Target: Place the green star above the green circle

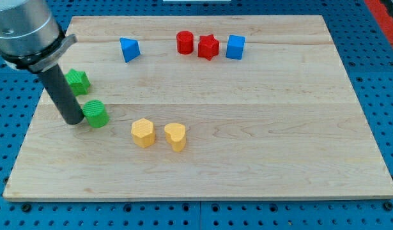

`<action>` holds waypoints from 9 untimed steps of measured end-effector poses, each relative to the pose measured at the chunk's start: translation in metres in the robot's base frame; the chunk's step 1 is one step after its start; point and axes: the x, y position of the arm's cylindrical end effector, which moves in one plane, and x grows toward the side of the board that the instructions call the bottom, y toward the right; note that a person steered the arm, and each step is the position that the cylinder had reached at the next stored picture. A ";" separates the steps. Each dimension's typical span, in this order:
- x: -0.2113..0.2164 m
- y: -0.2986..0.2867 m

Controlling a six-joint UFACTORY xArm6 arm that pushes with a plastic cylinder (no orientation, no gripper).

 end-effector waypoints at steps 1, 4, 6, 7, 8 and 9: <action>0.000 -0.037; -0.070 -0.081; -0.078 -0.046; -0.057 -0.071; -0.072 -0.055; -0.089 -0.051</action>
